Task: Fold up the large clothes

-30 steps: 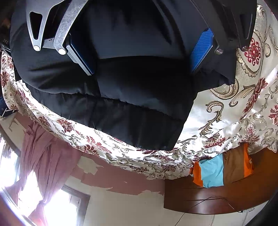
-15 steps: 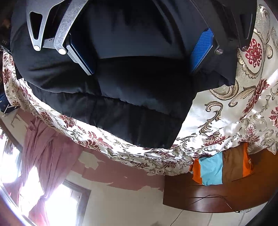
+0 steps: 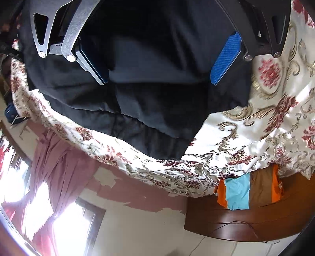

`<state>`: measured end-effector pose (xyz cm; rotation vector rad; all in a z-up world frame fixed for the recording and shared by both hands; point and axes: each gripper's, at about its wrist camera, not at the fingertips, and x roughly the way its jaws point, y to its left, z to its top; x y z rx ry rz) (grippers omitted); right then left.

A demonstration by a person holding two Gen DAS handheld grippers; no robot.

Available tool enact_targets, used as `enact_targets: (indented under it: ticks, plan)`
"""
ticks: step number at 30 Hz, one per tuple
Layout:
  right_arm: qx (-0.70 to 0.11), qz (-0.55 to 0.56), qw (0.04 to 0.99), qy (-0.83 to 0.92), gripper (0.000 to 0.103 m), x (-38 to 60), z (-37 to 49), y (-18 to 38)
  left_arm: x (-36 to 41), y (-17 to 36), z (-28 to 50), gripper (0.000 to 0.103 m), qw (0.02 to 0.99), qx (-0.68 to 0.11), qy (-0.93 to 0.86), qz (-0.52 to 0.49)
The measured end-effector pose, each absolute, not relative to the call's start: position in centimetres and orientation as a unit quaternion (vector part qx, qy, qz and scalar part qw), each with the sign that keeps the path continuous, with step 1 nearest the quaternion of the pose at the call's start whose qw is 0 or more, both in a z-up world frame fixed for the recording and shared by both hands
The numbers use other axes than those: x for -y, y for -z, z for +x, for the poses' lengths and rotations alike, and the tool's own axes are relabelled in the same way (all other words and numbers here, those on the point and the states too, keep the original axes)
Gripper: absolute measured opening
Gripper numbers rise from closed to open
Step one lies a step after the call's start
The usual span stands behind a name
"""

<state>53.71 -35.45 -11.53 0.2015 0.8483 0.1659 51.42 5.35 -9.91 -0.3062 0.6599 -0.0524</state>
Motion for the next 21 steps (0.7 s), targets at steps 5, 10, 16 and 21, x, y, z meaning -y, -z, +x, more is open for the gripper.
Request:
enact_targets:
  ticks: [5, 10, 16, 21]
  plan:
    - [-0.427, 0.047, 0.901, -0.060, 0.102, 35.9, 50.8, 9.1, -6.9, 9.2, 48.8, 0.103, 0.927, -0.349, 0.037, -0.135]
    - [-0.399, 0.115, 0.908, -0.055, 0.102, 39.5, 47.5, 6.3, -9.4, 7.3, 45.7, 0.103, 0.926, -0.363, 0.019, -0.098]
    - [-0.395, 0.143, 0.907, -0.040, 0.102, 42.1, 43.8, 6.3, -12.2, 5.1, 42.5, 0.103, 0.926, -0.362, 0.026, -0.108]
    - [-0.400, 0.177, 0.898, -0.036, 0.102, 44.3, 42.5, 8.0, -13.4, 6.3, 42.0, 0.103, 0.911, -0.392, 0.026, -0.128]
